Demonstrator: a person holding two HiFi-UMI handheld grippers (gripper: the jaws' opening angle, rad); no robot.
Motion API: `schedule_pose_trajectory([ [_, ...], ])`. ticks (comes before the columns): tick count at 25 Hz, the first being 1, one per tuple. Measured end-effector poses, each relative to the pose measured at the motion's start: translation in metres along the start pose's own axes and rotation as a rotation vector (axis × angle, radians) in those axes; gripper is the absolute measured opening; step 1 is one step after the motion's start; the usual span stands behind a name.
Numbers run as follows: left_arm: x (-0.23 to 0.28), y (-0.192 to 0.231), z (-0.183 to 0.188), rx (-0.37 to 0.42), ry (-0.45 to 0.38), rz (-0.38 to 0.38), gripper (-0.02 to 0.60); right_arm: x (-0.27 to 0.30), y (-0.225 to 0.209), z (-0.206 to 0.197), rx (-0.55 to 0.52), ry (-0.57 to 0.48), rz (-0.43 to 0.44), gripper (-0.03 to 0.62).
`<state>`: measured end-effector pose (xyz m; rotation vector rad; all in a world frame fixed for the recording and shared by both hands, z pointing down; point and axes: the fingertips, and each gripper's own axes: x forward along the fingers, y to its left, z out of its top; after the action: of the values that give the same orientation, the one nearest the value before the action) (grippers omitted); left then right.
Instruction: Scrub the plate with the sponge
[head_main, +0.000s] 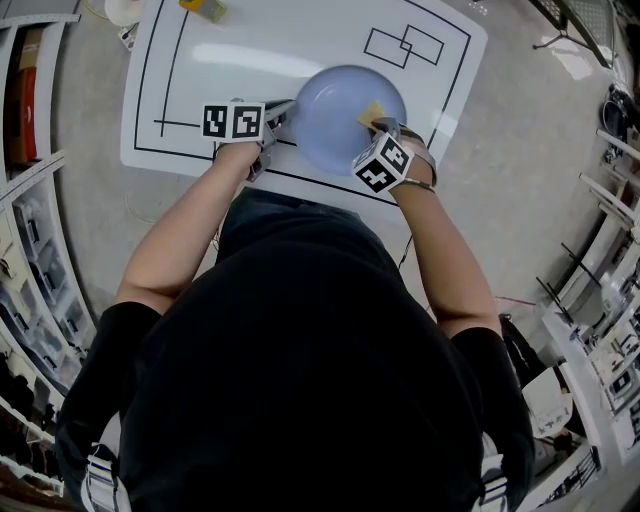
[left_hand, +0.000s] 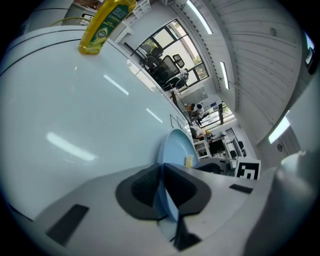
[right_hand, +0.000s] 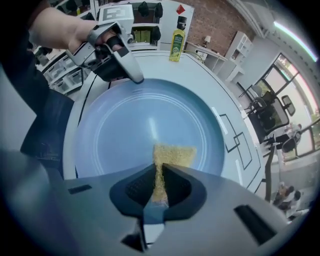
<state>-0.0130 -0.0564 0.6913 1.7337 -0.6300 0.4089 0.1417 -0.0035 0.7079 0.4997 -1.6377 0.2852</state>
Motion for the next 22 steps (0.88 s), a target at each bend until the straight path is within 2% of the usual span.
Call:
schedule_pose_trajectory([
  [6, 0.0, 0.0, 0.001, 0.0, -0.019, 0.001, 0.034, -0.005, 0.043, -0.003, 0.001, 0.008, 0.067, 0.037],
  [11, 0.001, 0.001, 0.002, 0.0, -0.028, 0.004, 0.034, -0.003, 0.071, 0.016, -0.018, -0.025, 0.116, 0.038],
  [18, 0.001, 0.001, 0.001, 0.0, -0.035, 0.008, 0.034, 0.001, 0.075, 0.065, -0.026, -0.108, 0.182, 0.038],
  [22, 0.001, 0.001, 0.002, 0.008, -0.03, 0.006, 0.034, 0.005, 0.064, 0.085, -0.024, -0.15, 0.18, 0.038],
])
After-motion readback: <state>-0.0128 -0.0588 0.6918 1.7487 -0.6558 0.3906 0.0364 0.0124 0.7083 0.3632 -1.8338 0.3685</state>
